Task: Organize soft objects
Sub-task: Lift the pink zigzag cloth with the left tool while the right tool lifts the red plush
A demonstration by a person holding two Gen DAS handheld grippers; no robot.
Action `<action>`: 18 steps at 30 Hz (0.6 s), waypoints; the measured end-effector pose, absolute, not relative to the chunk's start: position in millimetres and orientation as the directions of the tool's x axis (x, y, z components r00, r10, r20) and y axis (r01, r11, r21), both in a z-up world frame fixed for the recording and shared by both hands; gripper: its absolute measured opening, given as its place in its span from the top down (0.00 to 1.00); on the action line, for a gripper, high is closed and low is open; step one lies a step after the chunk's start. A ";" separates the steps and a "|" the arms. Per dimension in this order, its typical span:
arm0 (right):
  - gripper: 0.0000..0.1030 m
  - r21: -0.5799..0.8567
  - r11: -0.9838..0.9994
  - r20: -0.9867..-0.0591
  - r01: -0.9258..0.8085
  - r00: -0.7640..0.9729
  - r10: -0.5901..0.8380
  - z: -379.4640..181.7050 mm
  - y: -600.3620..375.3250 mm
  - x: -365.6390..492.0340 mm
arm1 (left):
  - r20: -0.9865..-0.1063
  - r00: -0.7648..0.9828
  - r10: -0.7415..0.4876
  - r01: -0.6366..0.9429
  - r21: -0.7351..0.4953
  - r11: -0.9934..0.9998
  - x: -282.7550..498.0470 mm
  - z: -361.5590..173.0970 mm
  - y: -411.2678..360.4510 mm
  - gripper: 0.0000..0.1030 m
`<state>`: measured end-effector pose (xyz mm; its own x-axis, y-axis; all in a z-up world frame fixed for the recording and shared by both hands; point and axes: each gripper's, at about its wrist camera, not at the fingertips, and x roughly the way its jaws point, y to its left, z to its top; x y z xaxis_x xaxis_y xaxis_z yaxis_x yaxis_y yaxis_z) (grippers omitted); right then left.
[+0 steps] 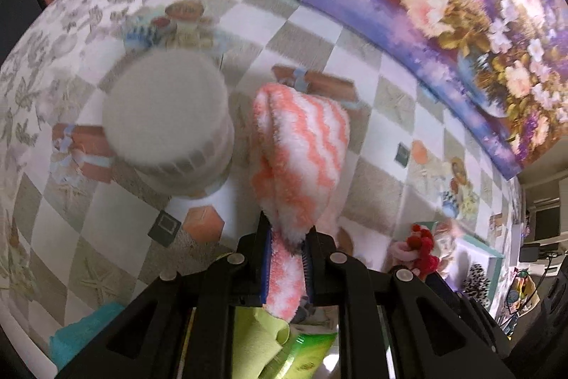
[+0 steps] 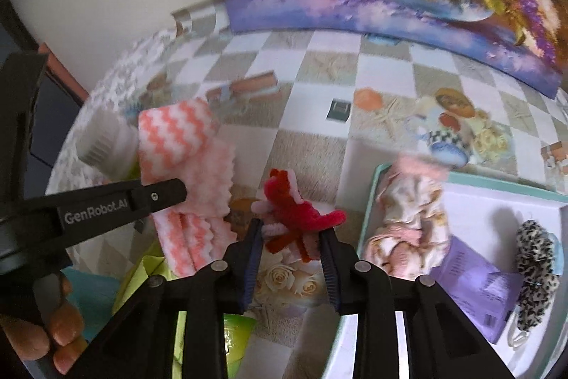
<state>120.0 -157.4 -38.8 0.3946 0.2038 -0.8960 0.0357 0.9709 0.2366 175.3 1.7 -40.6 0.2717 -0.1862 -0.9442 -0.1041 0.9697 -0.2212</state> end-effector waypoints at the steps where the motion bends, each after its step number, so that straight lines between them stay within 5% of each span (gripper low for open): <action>1: 0.67 0.241 0.970 -0.892 0.039 0.403 0.205 -35.5 -158.1 121.0 | -0.940 0.283 -0.189 -0.100 -0.225 0.969 174.3 -35.3 1.8 0.85; 18: 0.68 0.213 0.924 -0.886 0.318 0.462 0.045 24.3 -247.6 77.9 | -0.819 0.488 -0.302 0.113 -0.283 0.952 133.7 77.0 -37.2 0.85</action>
